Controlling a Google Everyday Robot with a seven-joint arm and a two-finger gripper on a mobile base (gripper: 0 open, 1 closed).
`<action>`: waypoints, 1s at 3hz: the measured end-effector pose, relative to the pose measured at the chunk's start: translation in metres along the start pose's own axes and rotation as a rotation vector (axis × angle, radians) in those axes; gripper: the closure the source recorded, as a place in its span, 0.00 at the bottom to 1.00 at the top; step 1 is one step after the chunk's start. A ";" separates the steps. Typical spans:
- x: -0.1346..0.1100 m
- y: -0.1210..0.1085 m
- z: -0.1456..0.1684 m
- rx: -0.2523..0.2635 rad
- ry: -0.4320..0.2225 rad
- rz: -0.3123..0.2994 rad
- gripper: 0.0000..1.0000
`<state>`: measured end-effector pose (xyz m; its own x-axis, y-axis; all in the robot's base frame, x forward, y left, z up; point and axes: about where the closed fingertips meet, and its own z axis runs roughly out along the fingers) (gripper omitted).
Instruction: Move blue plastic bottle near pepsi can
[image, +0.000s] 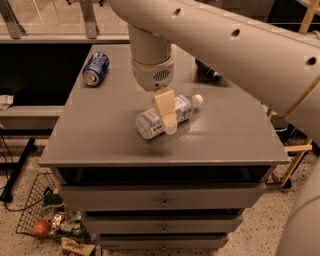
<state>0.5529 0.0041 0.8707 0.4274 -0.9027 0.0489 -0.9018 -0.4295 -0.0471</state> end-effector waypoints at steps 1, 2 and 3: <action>0.006 0.007 0.017 -0.039 -0.028 0.028 0.18; 0.010 0.010 0.030 -0.064 -0.048 0.046 0.41; 0.018 -0.002 0.017 -0.022 -0.041 0.073 0.72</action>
Offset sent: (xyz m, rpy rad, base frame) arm -0.0159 -0.0321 -0.0423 -0.0182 0.1645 -0.0714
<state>0.5635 -0.0116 0.8546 0.3624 -0.9320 0.0048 -0.9316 -0.3624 -0.0269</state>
